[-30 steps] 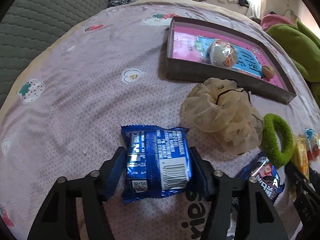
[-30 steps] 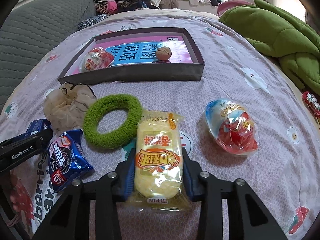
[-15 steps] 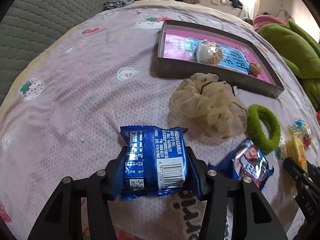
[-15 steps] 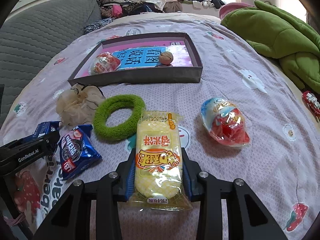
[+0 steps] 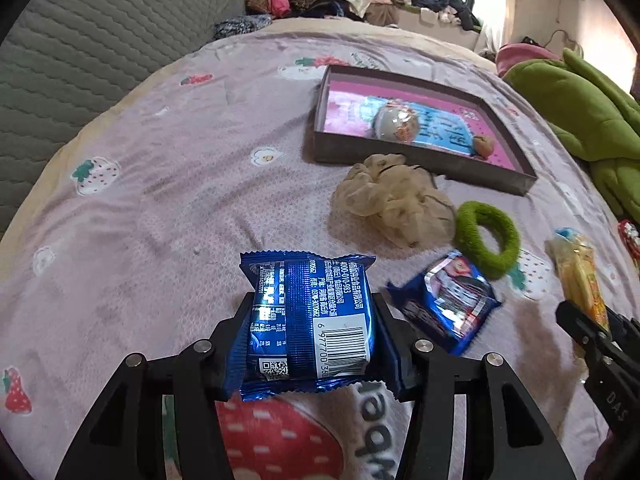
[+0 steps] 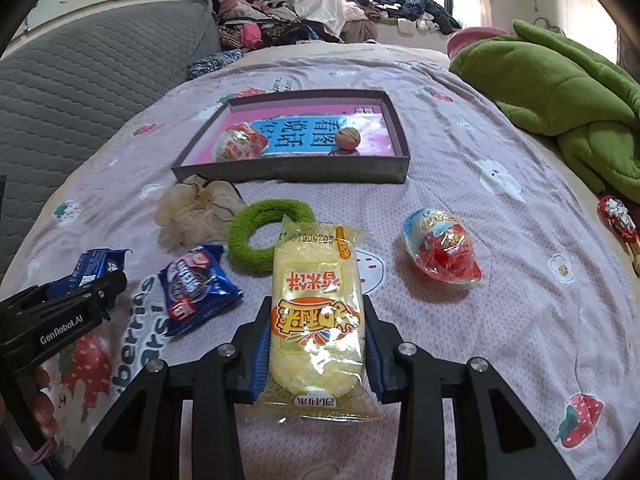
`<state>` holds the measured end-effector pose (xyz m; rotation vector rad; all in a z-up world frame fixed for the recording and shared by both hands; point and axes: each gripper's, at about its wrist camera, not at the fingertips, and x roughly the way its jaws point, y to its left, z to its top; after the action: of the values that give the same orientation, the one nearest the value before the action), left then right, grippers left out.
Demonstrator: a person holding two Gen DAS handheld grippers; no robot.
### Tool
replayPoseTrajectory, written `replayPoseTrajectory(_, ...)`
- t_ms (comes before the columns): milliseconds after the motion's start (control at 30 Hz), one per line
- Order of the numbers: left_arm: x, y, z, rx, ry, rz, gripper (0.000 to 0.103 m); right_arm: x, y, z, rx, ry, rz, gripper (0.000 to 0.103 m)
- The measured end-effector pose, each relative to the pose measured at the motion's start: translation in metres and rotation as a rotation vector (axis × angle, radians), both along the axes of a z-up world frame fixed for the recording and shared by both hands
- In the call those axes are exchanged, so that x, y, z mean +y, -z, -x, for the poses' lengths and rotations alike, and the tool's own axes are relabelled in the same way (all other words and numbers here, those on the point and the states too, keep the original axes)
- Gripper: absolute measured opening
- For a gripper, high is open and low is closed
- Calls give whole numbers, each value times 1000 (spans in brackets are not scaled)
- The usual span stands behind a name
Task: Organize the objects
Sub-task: 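Grasp the blue biscuit packet with left tool while right tool grasps the yellow cake packet, then carry the biscuit packet in left tool over the tray while right tool carries the cake packet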
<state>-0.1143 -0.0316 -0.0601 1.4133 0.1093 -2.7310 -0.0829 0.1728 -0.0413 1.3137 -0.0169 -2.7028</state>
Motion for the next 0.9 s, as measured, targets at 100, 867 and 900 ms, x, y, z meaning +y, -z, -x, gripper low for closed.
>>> replayPoseTrajectory(100,8,-7,-9,13,15,1,55,-3,-7,-8,14,-11,2,39)
replayPoseTrajectory(867,32,-48,-70,68,67,-16,55,-5,-54,-69,117,-55,5,39)
replayPoseTrajectory(900,32,-50,-71,70,68,-19,55,-4,-56,-72,120,-55,7,39)
